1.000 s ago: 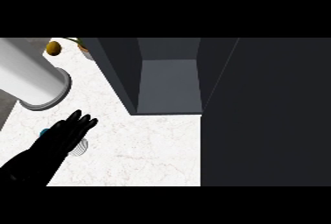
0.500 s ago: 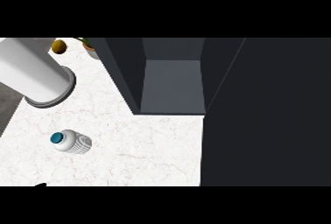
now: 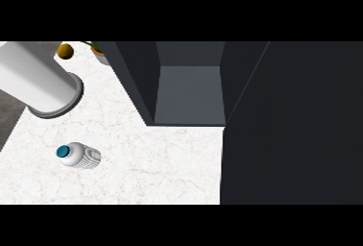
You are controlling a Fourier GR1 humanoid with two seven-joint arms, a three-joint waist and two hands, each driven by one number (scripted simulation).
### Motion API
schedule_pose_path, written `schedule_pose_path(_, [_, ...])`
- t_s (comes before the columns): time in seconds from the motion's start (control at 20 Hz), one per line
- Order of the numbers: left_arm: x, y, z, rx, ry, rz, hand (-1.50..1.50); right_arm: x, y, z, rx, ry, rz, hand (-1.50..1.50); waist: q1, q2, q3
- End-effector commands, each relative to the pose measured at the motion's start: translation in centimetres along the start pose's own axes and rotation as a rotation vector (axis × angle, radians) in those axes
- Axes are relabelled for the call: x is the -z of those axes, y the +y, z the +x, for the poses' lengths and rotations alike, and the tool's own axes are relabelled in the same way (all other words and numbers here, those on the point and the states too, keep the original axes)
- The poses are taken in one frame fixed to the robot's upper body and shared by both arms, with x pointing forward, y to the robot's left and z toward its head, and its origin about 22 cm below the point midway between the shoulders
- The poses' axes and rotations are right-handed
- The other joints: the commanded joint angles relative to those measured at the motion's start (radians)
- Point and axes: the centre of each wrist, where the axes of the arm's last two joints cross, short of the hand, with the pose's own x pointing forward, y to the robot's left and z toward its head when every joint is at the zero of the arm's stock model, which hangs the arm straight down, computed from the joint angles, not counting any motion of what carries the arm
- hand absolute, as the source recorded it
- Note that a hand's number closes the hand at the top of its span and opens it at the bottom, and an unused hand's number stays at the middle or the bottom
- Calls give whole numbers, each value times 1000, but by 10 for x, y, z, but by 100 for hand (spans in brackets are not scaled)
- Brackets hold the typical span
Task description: Pick up the bottled water, place it into the cabinet and close the cabinet
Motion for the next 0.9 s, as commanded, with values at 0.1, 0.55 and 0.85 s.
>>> schedule_pose_path(0.1, [-32, 2, 22, -3, -31, -112, -150, -19, 9, 38, 53, -50, 26, -150, 1, -1, -1])
schedule_pose_path(0.55, [-44, 9, 38, -7, -18, -34, -150, -28, 4, 41, 67, -70, 41, -150, -21, 1, 0])
schedule_pose_path(0.85, [-49, 15, 24, 28, -62, 81, -150, -34, 7, 46, 62, -68, 65, -150, -39, 5, -1])
